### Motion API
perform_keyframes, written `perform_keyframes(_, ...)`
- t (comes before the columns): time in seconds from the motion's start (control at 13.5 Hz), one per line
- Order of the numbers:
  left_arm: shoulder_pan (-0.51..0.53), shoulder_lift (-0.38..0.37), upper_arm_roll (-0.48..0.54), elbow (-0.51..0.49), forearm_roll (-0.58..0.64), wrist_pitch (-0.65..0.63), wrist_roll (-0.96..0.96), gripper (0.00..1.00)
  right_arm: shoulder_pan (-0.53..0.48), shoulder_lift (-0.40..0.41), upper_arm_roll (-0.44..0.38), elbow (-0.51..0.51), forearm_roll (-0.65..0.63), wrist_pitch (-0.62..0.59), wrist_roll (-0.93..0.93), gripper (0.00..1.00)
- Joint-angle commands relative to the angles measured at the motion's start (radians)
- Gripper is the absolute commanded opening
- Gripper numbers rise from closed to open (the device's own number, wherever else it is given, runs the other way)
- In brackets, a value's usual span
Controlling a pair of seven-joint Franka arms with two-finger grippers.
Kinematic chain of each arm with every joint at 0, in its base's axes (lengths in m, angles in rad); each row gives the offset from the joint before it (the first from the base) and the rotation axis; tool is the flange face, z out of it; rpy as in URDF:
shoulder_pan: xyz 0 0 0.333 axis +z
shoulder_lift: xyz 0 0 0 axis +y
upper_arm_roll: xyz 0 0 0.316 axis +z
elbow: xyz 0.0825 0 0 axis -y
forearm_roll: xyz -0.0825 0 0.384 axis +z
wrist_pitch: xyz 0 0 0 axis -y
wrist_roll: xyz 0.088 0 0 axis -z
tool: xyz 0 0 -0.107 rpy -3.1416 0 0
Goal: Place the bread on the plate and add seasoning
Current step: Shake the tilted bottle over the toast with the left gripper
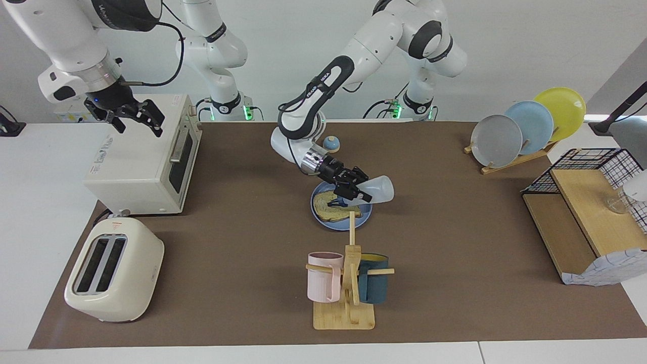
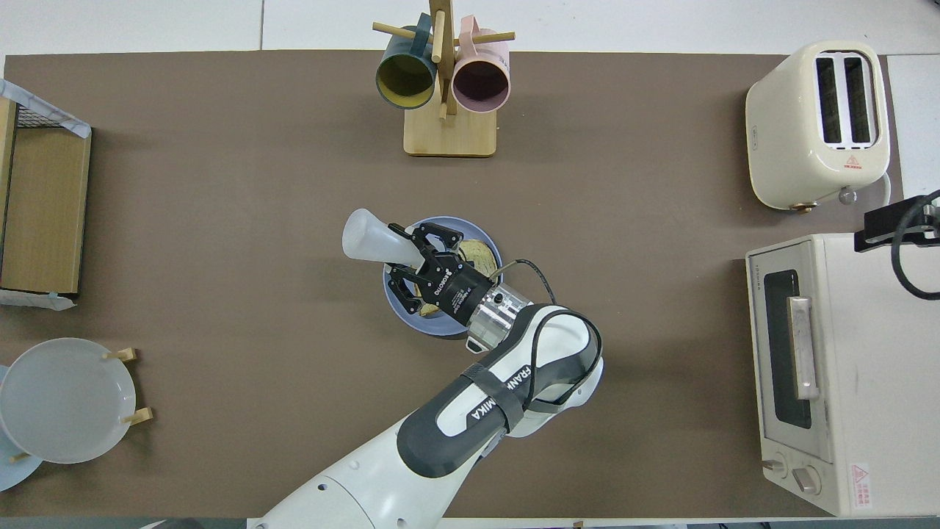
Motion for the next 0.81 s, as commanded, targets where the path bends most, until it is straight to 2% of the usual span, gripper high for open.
perform_keyframes(0.0, 0.023, -0.002, 0.013, 0.003, -0.016, 0.002, -0.004, 0.00, -0.005, -0.019, 0.002, -0.020, -0.014, 0.011, -0.023, 1.00)
perform_keyframes(0.37, 0.135, 0.001, 0.014, -0.009, 0.018, 0.053, -0.007, 0.00, -0.002, -0.019, 0.002, -0.022, -0.014, 0.017, -0.020, 1.00)
perform_keyframes(0.59, 0.113, -0.001, 0.011, 0.001, 0.003, 0.039, -0.007, 0.00, 0.001, -0.019, 0.002, -0.022, -0.014, 0.017, -0.018, 1.00)
perform_keyframes(0.74, 0.042, -0.012, 0.011, 0.006, -0.032, 0.029, -0.006, 0.00, 0.001, -0.019, 0.002, -0.022, -0.014, 0.018, -0.018, 1.00)
